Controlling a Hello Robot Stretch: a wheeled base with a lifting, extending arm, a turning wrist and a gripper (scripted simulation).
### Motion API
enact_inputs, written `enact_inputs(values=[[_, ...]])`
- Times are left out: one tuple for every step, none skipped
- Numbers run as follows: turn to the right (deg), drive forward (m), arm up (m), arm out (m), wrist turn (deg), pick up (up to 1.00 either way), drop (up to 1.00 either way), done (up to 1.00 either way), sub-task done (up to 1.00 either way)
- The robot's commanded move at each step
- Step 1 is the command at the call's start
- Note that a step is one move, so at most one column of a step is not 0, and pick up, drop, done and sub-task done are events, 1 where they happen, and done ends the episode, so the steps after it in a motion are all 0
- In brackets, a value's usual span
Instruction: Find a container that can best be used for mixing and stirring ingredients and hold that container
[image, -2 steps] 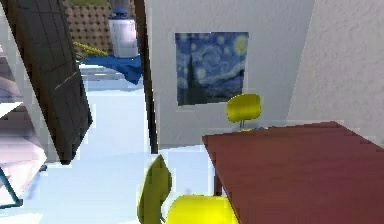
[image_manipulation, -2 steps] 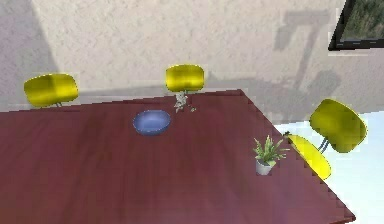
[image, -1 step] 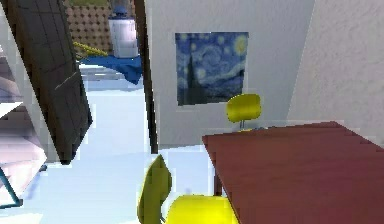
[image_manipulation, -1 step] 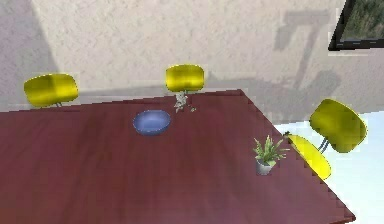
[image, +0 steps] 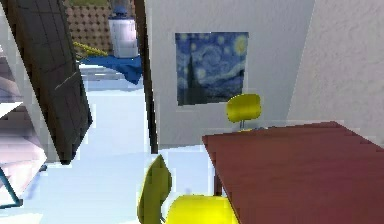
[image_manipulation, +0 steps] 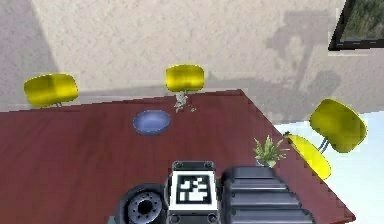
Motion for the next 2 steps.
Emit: enact_inputs(values=[[0.0, 0.0, 0.0, 0.5, 0.0, 0.0, 0.0, 0.0, 0.0], [0.0, 0.0, 0.0, 0.0, 45.0, 0.0, 0.0, 0.0, 0.0]])
